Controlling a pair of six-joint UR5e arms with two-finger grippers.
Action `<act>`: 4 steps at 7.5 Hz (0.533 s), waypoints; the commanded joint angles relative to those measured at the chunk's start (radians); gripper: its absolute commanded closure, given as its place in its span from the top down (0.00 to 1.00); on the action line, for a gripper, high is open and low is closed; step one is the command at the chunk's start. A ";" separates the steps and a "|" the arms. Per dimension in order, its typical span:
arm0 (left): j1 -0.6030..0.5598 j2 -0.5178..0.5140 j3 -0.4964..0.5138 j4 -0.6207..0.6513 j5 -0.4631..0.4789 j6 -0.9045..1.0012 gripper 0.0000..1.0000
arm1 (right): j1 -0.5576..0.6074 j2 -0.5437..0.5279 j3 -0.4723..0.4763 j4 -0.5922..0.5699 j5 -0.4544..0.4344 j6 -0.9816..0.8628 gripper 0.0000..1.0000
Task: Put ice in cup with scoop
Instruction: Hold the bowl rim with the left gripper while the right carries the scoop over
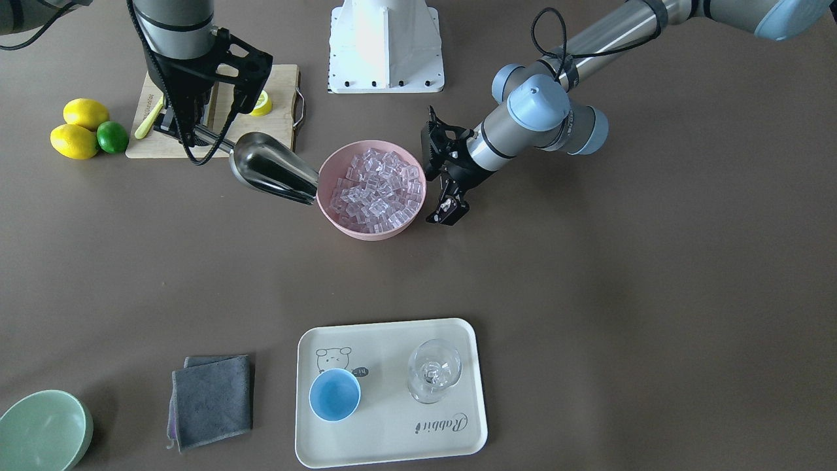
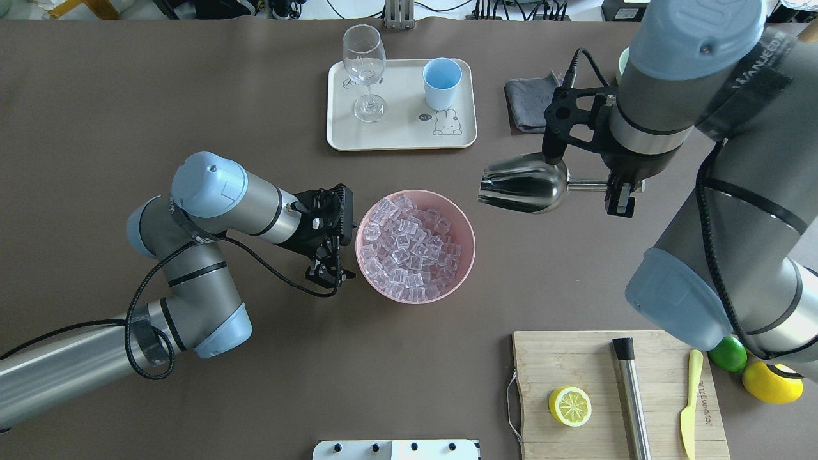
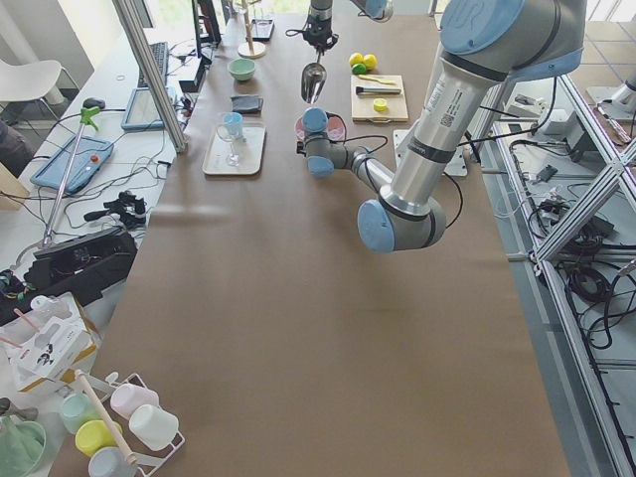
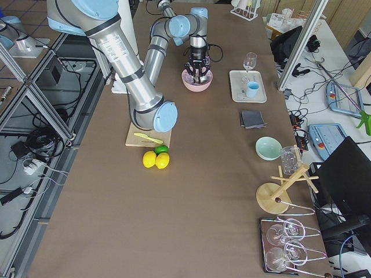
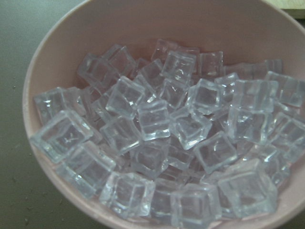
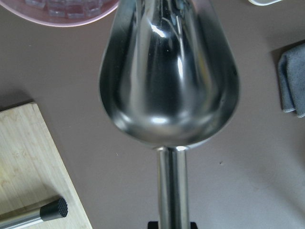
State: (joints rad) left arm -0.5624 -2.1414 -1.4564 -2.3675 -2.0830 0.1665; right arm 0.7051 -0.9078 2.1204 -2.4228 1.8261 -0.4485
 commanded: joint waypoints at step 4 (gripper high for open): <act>-0.001 -0.008 0.002 0.008 -0.008 -0.092 0.99 | -0.168 0.257 -0.249 -0.288 -0.203 -0.072 0.00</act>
State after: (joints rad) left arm -0.5640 -2.1505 -1.4534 -2.3579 -2.0868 0.1328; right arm 0.5597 -0.6776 1.9371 -2.6909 1.6573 -0.5174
